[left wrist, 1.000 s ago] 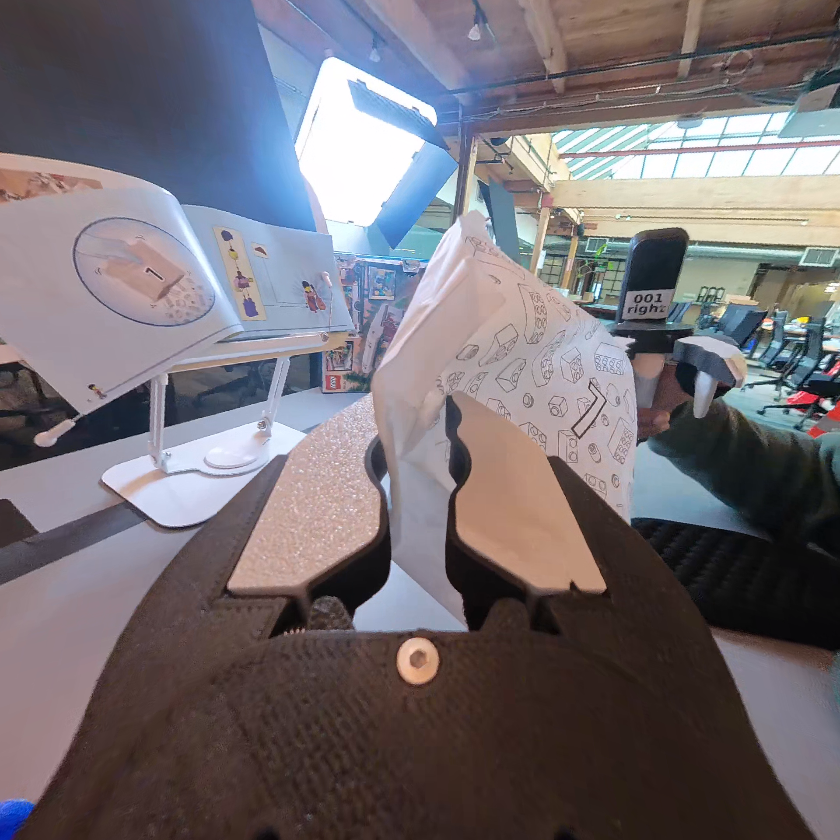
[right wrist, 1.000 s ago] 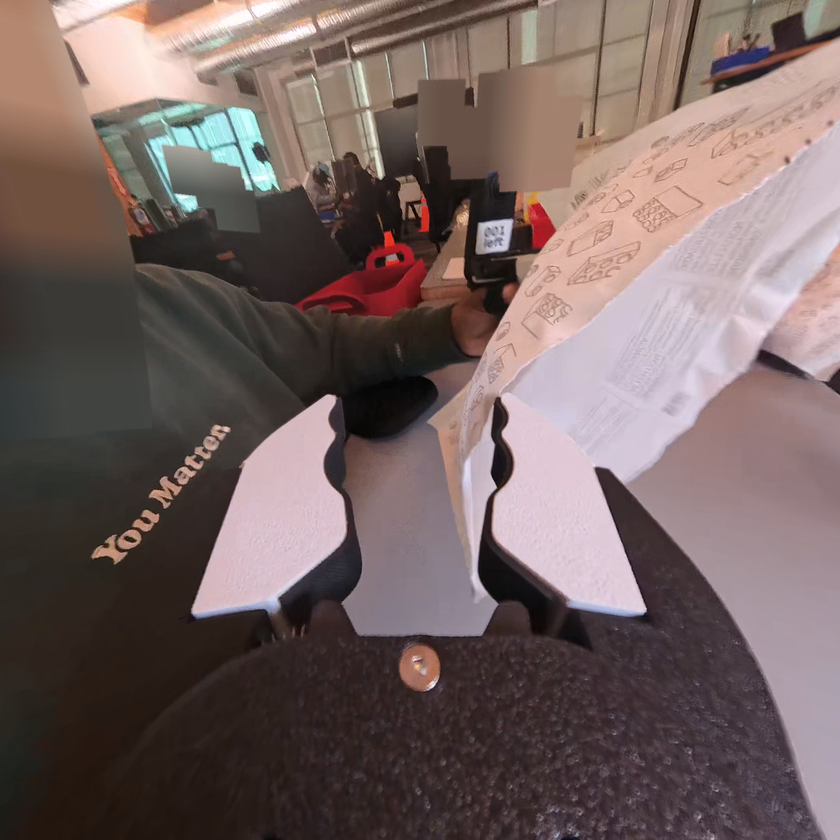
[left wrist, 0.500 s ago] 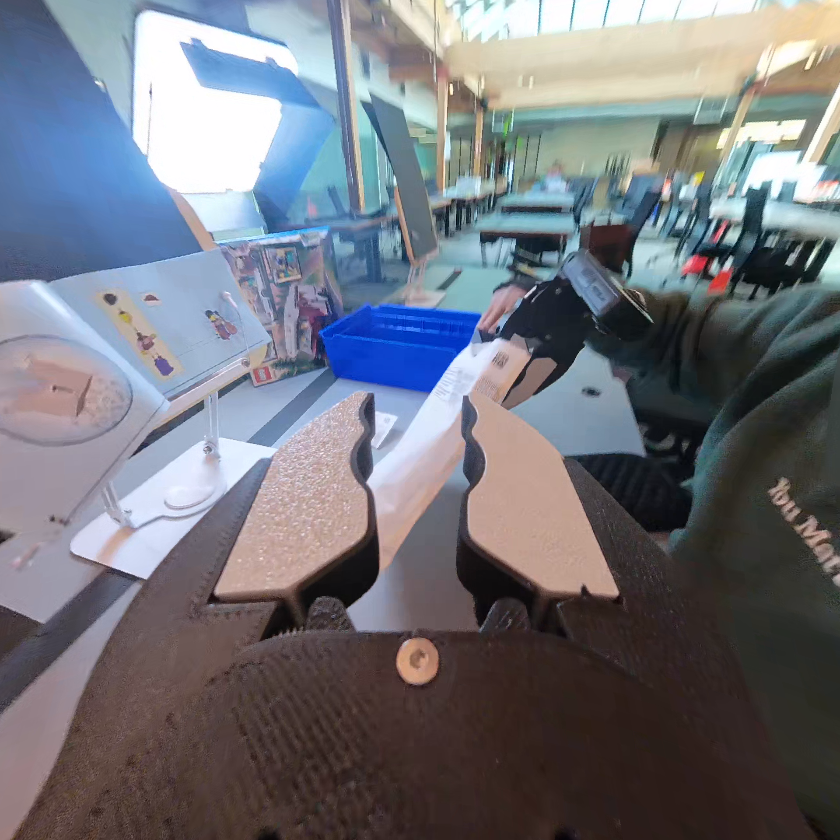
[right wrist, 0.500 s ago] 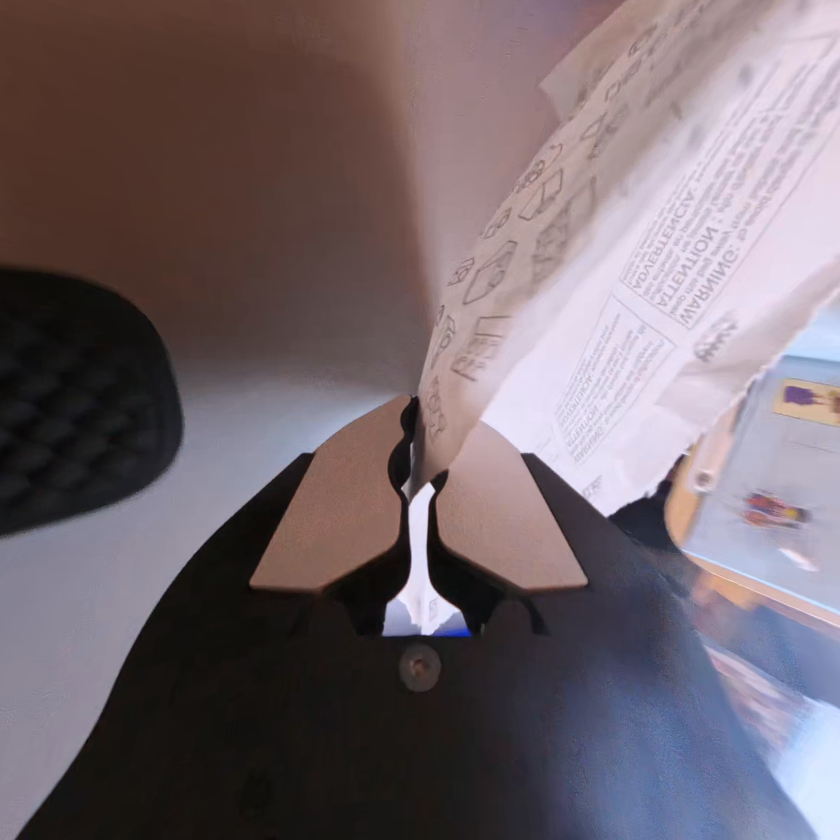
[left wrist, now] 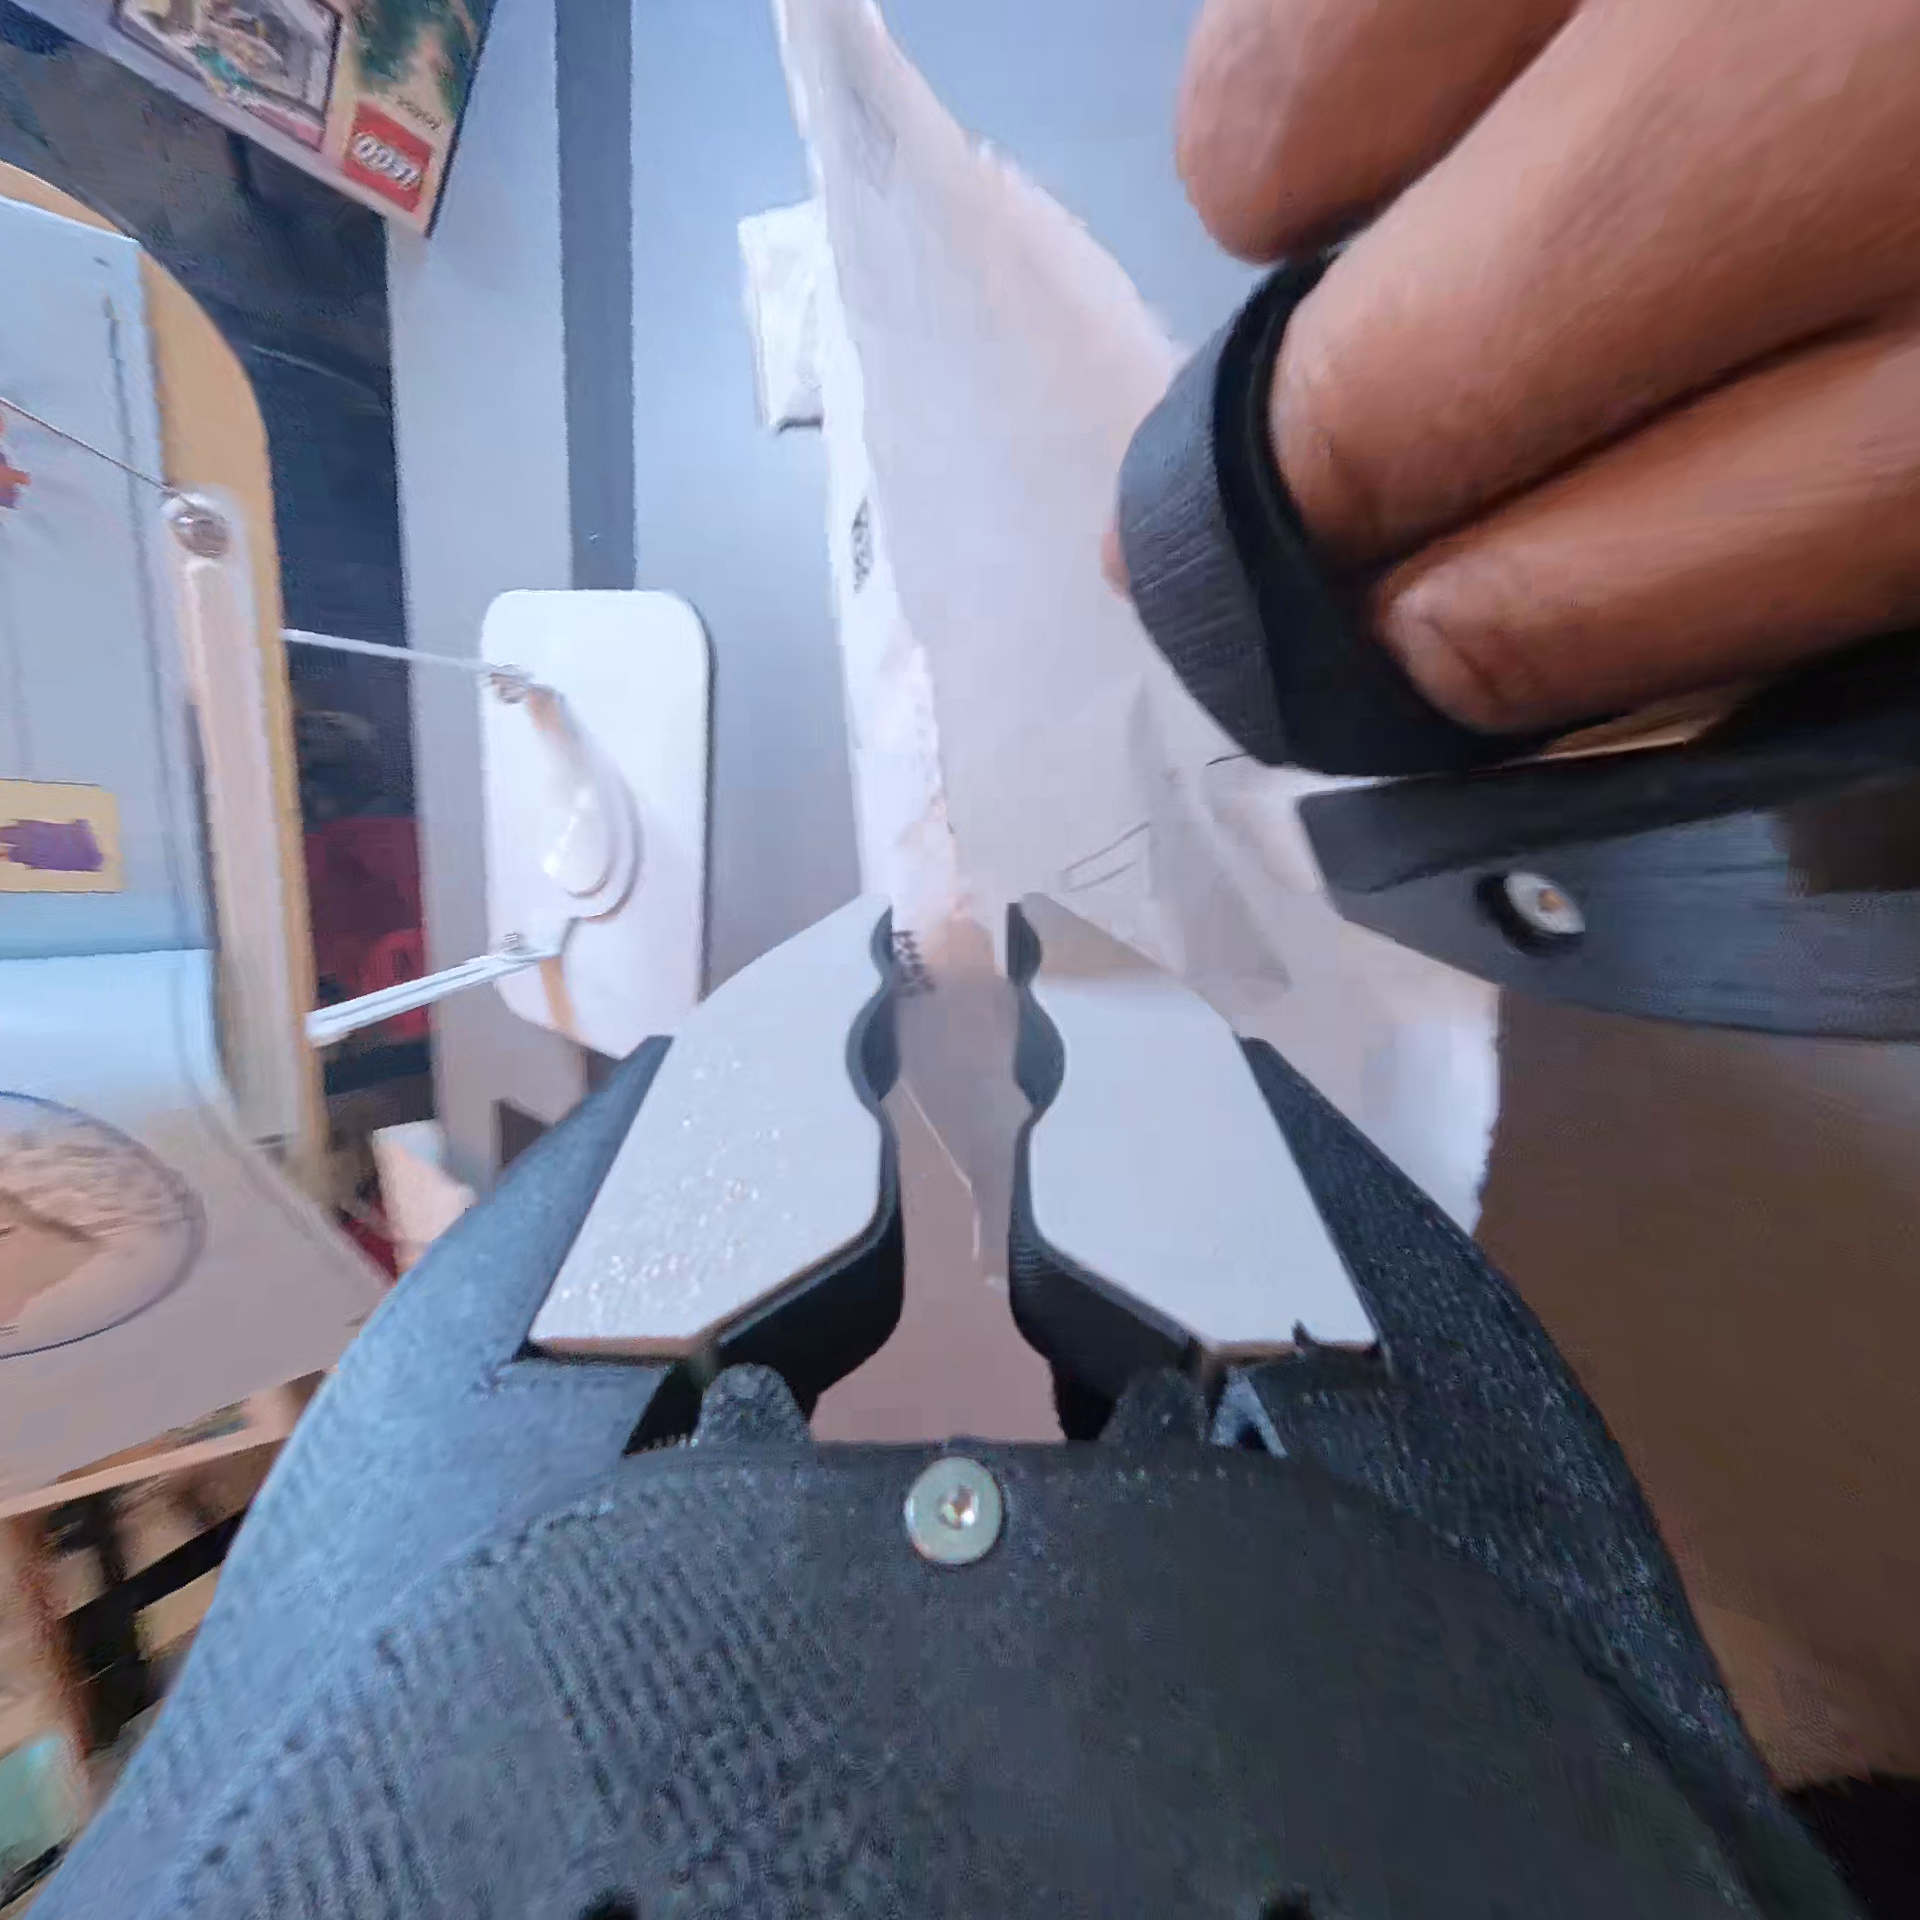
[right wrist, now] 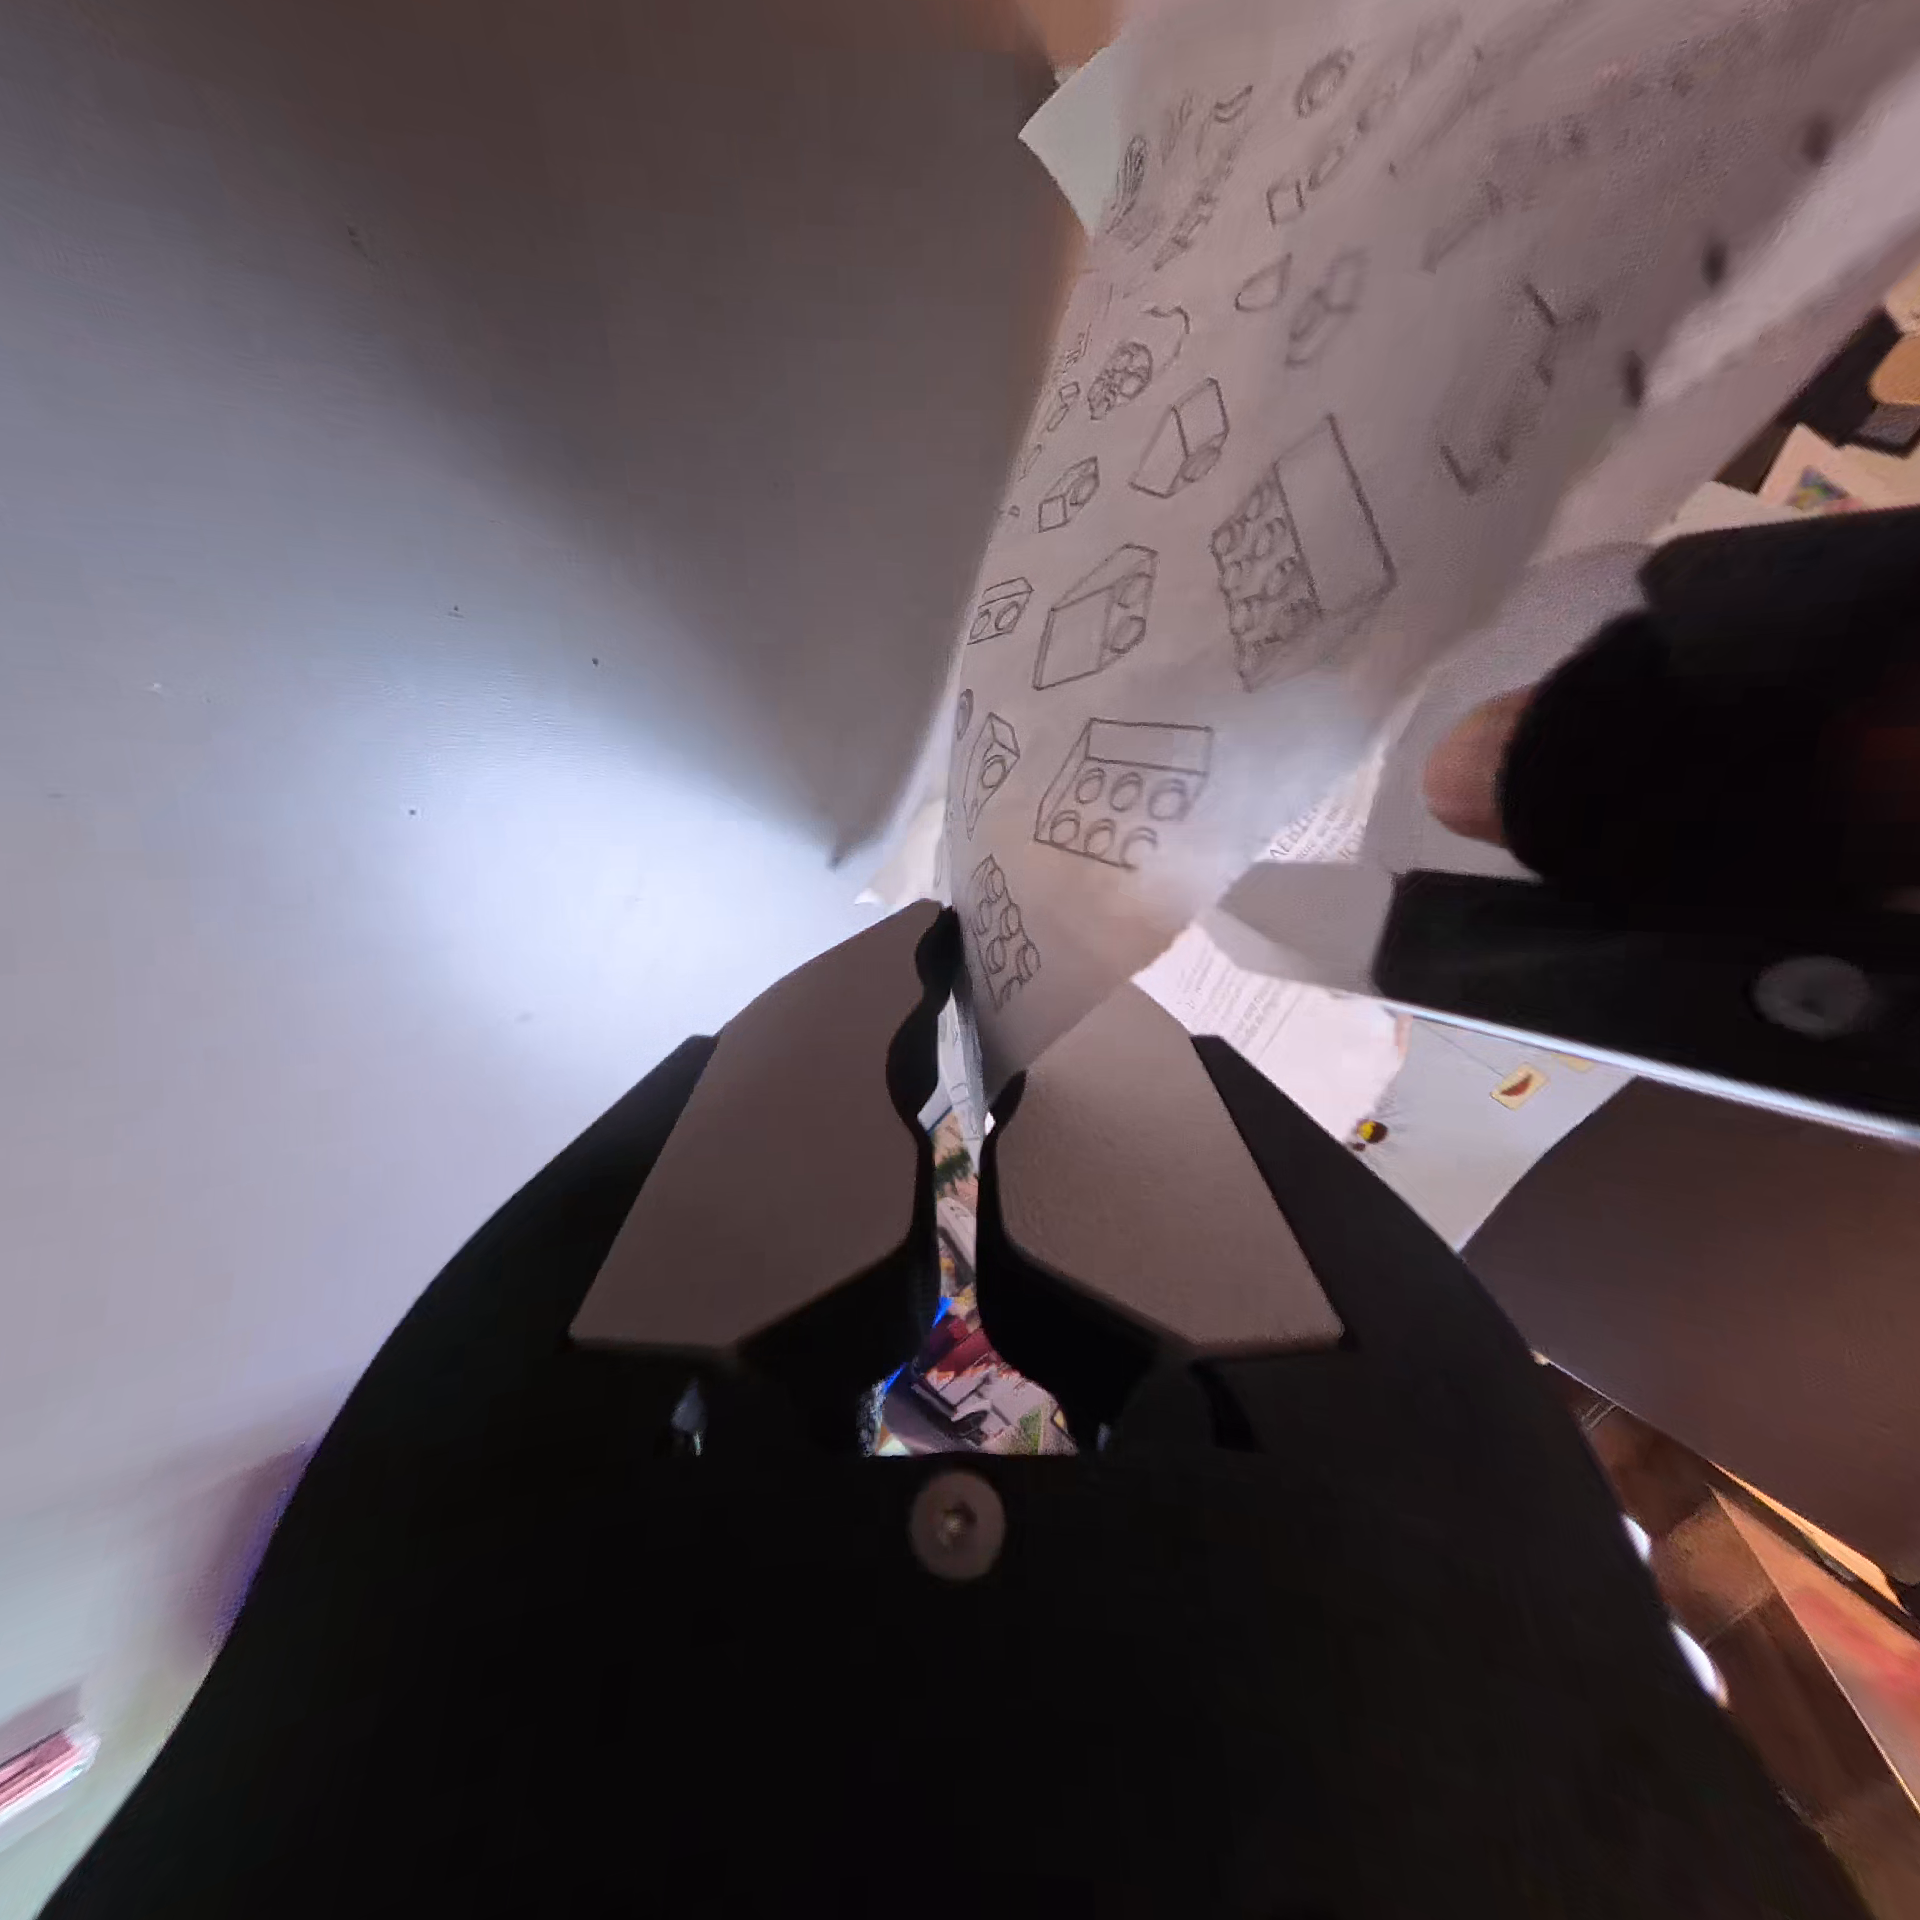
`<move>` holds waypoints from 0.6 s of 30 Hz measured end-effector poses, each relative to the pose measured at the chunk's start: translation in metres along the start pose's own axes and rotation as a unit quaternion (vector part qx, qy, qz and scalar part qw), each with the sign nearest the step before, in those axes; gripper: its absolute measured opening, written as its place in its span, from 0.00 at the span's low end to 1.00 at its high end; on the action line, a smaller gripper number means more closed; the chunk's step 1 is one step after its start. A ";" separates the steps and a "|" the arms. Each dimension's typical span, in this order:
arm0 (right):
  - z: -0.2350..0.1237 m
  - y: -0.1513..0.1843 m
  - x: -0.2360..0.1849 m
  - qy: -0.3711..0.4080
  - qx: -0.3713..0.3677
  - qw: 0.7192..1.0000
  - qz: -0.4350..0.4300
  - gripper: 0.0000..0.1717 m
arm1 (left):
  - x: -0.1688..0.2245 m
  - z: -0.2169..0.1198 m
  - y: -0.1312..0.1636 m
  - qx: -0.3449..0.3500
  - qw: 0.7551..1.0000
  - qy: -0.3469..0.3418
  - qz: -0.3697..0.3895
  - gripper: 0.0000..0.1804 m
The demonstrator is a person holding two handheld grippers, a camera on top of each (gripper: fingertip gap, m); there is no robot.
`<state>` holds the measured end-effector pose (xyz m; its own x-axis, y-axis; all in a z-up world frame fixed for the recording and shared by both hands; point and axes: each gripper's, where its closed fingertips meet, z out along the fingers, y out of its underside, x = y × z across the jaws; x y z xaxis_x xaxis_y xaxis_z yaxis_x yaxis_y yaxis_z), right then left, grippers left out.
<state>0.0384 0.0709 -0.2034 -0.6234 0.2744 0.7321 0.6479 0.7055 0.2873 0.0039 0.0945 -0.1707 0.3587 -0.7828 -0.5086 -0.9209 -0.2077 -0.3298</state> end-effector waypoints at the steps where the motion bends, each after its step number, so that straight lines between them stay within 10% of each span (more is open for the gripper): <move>1: 0.001 -0.002 -0.005 -0.010 0.005 1.000 -0.002 0.00 | -0.010 0.002 0.005 -0.023 0.999 -0.030 0.025 0.05; 6: 0.000 -0.020 -0.068 -0.132 0.024 0.989 -0.057 0.00 | -0.081 -0.026 0.021 -0.048 0.979 -0.189 0.052 0.00; 18: -0.006 -0.041 0.001 0.087 0.079 0.993 -0.003 0.06 | -0.049 -0.039 0.033 0.008 0.989 -0.144 0.029 0.00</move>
<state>0.0140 0.0382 -0.2104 -0.5327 0.1621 0.8306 0.5586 0.8047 0.2012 -0.0505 0.1033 -0.1256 0.3358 -0.5938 -0.7312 -0.9396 -0.1568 -0.3041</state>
